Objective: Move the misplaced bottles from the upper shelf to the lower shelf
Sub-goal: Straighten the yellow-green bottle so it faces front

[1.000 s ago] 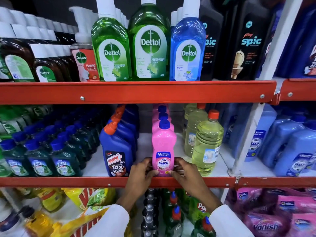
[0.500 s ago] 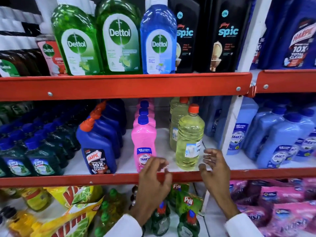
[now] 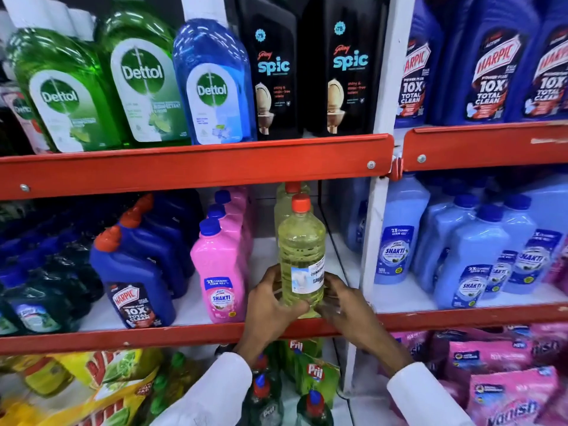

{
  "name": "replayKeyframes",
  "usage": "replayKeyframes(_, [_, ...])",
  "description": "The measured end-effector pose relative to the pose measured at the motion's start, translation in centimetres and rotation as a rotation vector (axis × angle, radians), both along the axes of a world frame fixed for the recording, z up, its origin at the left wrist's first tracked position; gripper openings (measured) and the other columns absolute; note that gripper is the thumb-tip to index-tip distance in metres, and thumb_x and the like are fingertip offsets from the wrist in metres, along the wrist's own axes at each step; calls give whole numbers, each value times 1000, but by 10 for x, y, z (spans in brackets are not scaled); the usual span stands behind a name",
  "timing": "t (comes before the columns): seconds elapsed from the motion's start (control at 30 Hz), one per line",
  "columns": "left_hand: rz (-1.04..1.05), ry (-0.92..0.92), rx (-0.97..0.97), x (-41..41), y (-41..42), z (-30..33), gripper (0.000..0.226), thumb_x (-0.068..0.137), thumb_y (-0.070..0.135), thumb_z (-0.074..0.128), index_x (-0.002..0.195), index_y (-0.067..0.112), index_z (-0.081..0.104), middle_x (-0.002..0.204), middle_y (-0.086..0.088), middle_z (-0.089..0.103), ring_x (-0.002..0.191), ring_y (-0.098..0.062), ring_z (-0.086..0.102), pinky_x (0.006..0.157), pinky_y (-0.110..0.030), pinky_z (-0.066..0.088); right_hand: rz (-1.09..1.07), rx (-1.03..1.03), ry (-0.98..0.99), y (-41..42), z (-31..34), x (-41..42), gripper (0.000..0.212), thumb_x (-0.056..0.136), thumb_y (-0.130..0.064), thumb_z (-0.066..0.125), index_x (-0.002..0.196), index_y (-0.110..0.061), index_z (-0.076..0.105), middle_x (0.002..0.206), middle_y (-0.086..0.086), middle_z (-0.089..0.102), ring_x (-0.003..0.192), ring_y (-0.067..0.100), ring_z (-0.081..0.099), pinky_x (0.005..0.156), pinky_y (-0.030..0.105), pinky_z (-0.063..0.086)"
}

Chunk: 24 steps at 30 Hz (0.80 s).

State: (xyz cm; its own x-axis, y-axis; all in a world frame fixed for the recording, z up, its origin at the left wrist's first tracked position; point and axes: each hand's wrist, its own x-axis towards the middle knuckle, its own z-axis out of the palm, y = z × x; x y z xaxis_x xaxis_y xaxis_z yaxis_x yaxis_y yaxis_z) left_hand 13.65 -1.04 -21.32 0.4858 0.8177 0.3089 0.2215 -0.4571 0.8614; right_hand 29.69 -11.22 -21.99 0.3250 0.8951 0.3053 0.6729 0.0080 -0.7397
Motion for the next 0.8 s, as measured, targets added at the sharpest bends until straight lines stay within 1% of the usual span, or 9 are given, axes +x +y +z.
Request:
replayKeyframes(0.07, [11,-6,-13,-1,-1,1,71,52,38,84,119,25,65,101,12,80,89,5,74,82,-20,61,4,12,17,-1,-1,0,69,84,-21,76,145,-20,44,134,-4,67,122,11,64,104,38,53])
replayKeyframes(0.13, [16,-18,-25,-3,-3,2,70,50,39,83,117,24,66,99,12,80,88,4,74,81,-20,61,11,14,21,0,-1,-1,68,83,-25,77,144,-21,46,135,-5,66,123,9,63,105,37,52])
replayKeyframes(0.23, [10,-33,-38,-5,-2,1,68,50,37,81,115,24,67,99,13,81,88,1,75,82,-22,62,5,33,59,0,-1,-4,68,81,-22,81,140,-19,49,132,-4,67,117,9,66,103,33,54])
replayKeyframes(0.33, [-5,-40,-53,-7,-2,2,66,50,36,80,114,24,68,99,14,81,89,1,75,81,-21,62,-17,44,77,1,-2,-6,69,78,-20,85,138,-18,50,124,-9,68,111,8,68,100,30,56])
replayKeyframes(0.4, [-11,-42,-57,-8,-3,4,66,50,38,78,113,24,69,98,15,80,89,2,75,80,-18,60,-32,40,74,2,-3,-7,71,76,-24,86,136,-19,50,122,-10,68,108,6,68,98,29,57])
replayKeyframes(0.47, [-25,-48,-61,-8,-3,5,65,51,39,78,114,24,69,100,15,80,90,1,75,81,-18,60,-50,31,60,3,-3,-8,71,74,-30,87,134,-21,50,123,-7,70,107,6,68,96,29,58])
replayKeyframes(0.57, [-47,-42,-62,-10,-3,6,65,54,37,76,117,25,67,104,14,80,94,1,74,85,-23,62,-89,10,53,3,-2,-12,71,71,-34,87,131,-21,51,121,-6,71,103,6,69,93,28,58])
replayKeyframes(0.7, [-64,-17,-60,-12,-1,5,64,59,37,74,122,27,64,109,14,79,98,0,74,92,-34,62,-120,-5,56,2,-1,-16,71,71,-34,88,131,-21,52,122,-6,71,99,5,69,89,22,57])
replayKeyframes(0.8, [-109,6,-75,-15,1,6,66,65,33,74,130,29,60,117,16,77,107,-2,72,100,-40,59,-154,11,41,-2,0,-20,74,70,-33,88,132,-21,51,123,-4,69,102,9,68,89,23,56])
